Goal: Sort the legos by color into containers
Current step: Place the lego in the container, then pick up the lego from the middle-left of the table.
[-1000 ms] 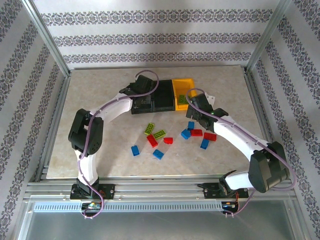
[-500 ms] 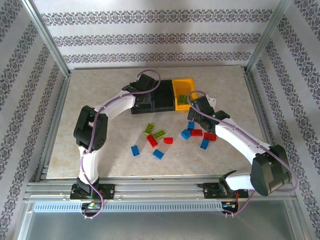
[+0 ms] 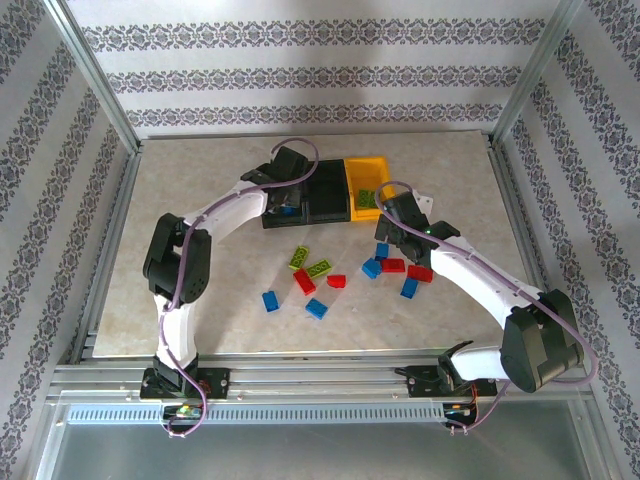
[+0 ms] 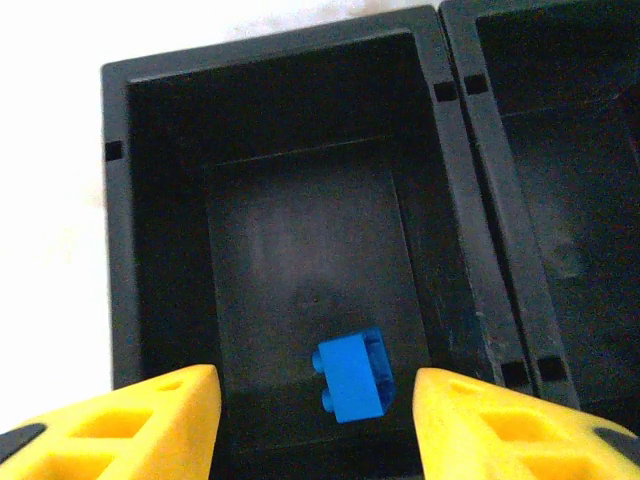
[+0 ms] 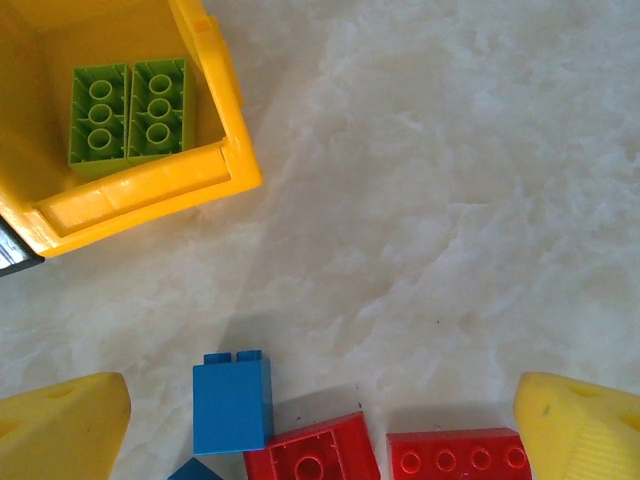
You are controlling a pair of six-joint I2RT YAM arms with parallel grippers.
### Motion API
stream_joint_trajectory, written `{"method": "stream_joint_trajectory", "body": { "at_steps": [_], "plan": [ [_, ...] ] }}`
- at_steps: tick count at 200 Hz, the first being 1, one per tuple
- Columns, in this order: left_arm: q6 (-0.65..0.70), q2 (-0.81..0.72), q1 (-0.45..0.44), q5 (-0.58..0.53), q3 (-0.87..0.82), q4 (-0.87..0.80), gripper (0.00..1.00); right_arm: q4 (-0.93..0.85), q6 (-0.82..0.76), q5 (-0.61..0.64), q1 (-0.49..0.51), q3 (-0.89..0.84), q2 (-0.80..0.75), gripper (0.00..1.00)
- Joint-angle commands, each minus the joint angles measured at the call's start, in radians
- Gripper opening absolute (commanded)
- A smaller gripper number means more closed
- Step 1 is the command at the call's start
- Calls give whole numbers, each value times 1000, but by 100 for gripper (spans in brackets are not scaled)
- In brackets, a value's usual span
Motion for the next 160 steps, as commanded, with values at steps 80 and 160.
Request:
{"method": "stream_joint_trajectory", "body": {
  "at_steps": [80, 160],
  "plan": [
    [-142, -498, -32, 180, -530, -39, 63, -28, 39, 18, -9, 2, 9, 98],
    [-306, -763, -141, 259, -793, -98, 75, -25, 64, 14, -12, -12, -1, 98]
  ]
}}
